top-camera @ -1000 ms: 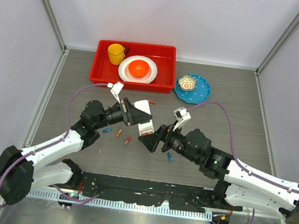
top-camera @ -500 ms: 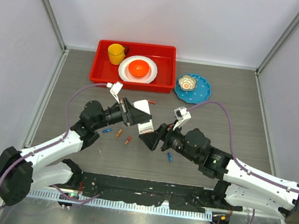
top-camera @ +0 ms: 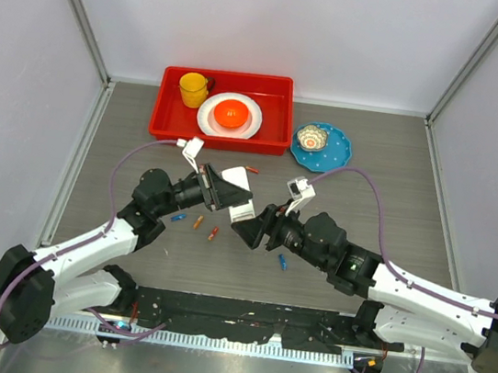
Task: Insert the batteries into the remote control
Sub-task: Load the battery into the remote control.
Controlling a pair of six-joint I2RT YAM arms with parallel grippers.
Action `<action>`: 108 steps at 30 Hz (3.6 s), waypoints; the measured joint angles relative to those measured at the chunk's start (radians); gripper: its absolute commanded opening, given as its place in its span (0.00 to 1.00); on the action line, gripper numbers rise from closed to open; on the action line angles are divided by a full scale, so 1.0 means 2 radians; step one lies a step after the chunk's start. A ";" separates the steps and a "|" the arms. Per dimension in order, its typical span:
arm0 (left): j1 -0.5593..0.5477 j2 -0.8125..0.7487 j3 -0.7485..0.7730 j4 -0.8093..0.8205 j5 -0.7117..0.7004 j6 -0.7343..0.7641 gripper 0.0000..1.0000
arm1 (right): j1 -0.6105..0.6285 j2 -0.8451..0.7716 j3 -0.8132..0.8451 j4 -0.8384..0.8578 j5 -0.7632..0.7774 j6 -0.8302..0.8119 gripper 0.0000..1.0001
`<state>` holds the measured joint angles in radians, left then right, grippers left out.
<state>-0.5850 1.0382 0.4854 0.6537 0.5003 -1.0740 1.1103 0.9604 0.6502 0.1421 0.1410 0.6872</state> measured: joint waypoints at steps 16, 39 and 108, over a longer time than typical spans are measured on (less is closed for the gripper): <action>0.000 -0.006 -0.003 0.000 -0.002 0.000 0.00 | 0.000 0.008 0.000 0.003 0.003 0.000 0.63; 0.000 -0.008 -0.006 0.000 -0.005 0.000 0.00 | 0.000 0.014 0.000 0.005 0.003 0.001 0.61; -0.001 -0.032 -0.016 -0.023 -0.028 0.002 0.00 | -0.006 0.023 -0.004 0.010 -0.006 0.025 0.48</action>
<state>-0.5877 0.9749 0.4534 0.6079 0.4446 -1.0695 1.0973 1.0061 0.6426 0.1631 0.1280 0.7368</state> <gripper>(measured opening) 0.255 0.525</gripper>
